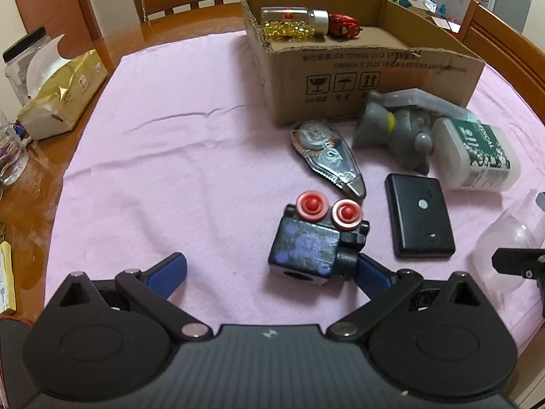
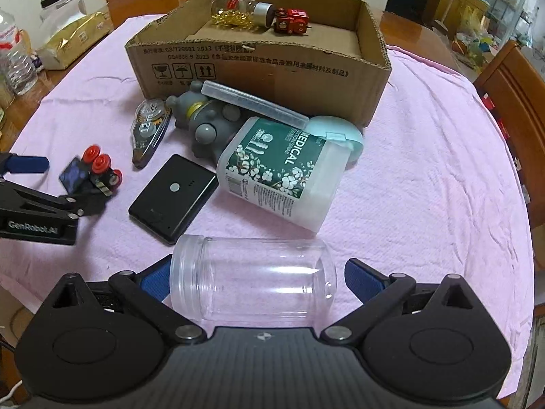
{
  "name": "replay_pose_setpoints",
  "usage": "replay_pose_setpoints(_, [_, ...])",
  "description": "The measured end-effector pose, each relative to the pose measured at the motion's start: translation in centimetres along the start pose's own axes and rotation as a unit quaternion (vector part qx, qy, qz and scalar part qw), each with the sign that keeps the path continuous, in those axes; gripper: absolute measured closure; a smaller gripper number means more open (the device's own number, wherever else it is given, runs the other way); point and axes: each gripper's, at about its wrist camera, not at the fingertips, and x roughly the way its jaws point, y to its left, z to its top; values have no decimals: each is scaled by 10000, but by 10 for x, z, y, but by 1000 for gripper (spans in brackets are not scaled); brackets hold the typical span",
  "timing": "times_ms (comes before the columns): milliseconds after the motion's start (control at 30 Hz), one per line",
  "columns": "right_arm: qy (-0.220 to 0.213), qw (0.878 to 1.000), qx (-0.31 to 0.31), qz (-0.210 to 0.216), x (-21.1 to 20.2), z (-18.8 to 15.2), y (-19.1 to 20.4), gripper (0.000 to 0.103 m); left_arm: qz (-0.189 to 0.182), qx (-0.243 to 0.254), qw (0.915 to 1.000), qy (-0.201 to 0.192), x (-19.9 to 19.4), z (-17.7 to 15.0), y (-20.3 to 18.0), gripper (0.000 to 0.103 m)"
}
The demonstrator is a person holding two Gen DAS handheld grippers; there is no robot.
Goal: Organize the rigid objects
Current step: 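Grasp the clear plastic jar with the right gripper while the left approaches the blue robot, then grasp the blue-black toy robot with the left gripper, then carry the blue robot into the box and open the left gripper while the right carries the jar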
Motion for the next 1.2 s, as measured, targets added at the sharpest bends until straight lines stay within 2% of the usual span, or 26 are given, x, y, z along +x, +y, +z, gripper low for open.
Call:
replay_pose_setpoints(167, [145, 9998, -116, 34, 11, -5, 2, 0, -189, 452, 9986, -209, 1, 3, -8, 6])
replay_pose_setpoints(300, [186, 9997, -131, 46, 15, -7, 2, 0, -384, 707, 9965, -227, 2, 8, -14, 19])
replay_pose_setpoints(533, [88, 9997, -190, 115, 13, -3, 1, 0, -765, 823, 9935, -151, 5, 13, -13, 27])
replay_pose_setpoints(1000, [128, 9997, -202, 48, 14, 4, 7, 0, -938, 1129, 9892, -38, 4, 18, -13, 41])
replay_pose_setpoints(1200, [121, 9998, -177, -7, 13, 4, 8, 2, -985, 1216, 9877, 8, 3, 20, -13, 53])
